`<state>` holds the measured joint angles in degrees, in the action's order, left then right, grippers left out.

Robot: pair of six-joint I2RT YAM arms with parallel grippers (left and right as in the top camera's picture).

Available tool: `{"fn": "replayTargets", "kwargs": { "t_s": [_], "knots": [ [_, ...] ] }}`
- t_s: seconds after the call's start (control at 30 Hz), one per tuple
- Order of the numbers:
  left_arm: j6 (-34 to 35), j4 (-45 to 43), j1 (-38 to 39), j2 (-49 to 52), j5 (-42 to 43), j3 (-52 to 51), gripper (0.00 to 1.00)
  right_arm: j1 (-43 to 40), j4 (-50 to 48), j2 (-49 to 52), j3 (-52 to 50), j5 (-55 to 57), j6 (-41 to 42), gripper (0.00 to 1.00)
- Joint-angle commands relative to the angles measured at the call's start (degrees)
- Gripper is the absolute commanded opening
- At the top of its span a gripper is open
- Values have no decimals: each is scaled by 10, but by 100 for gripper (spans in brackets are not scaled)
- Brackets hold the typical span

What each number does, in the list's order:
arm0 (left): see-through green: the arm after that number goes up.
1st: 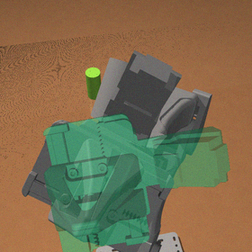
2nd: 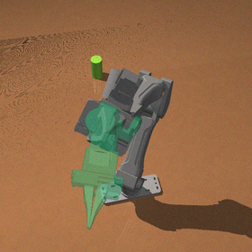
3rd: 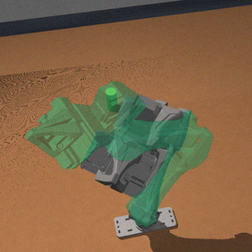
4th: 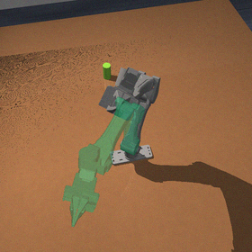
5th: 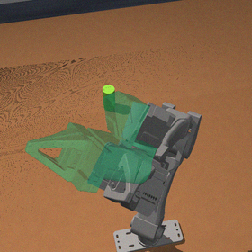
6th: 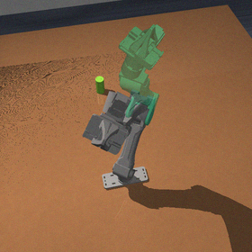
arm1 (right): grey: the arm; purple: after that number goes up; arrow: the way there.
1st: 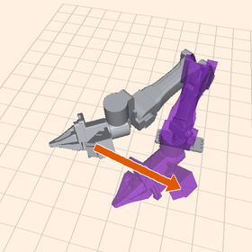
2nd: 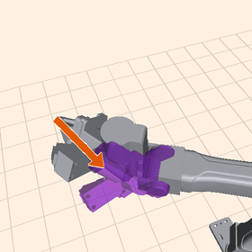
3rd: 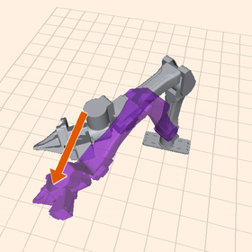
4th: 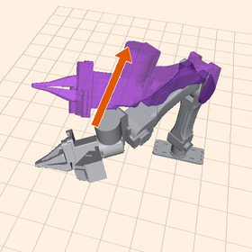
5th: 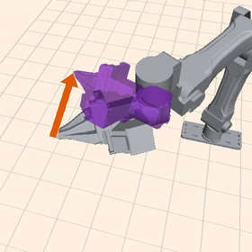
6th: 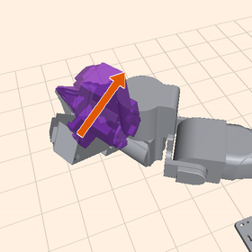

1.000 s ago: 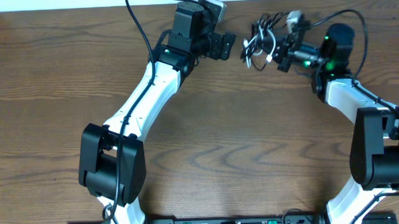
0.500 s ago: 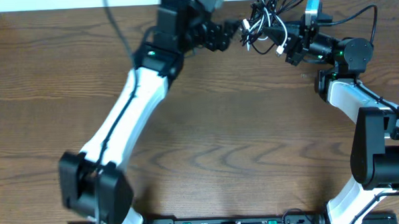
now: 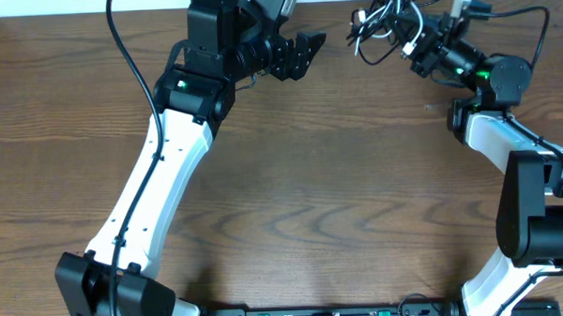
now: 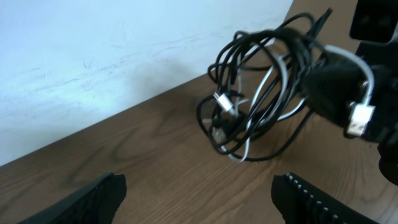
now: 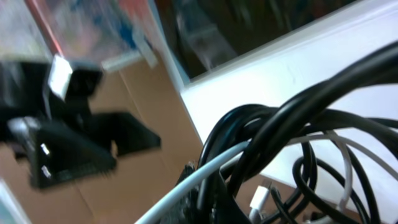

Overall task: Untangle cables
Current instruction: 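Pull the right gripper rightward away from the left, separating cable loops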

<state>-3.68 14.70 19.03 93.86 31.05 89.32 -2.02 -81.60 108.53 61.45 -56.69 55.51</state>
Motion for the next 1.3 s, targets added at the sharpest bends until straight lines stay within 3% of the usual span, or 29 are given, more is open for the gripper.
{"fn": "replayTargets", "kwargs": {
  "t_s": [0.0, 0.1, 0.27, 0.67, 0.9, 1.27],
  "knots": [
    [-8, 3, 1, 5, 7, 4, 80, -1, -54, -2, 7, 50, 130, 1],
    [-8, 7, 3, 5, 7, 1, 80, 3, -86, -2, 7, 58, 177, 1],
    [-26, 7, 5, 5, 7, 0, 80, 20, -55, -2, 7, 68, 233, 1],
    [-200, 39, 39, 5, 7, -6, 81, 43, -20, -2, 7, 81, 287, 1],
    [-202, 7, 40, 21, -11, -7, 81, 57, -88, -2, 7, 87, 287, 1],
    [-194, -46, 40, 55, -11, -6, 81, 66, -87, -5, 8, 88, 287, 1]
  ]
}}
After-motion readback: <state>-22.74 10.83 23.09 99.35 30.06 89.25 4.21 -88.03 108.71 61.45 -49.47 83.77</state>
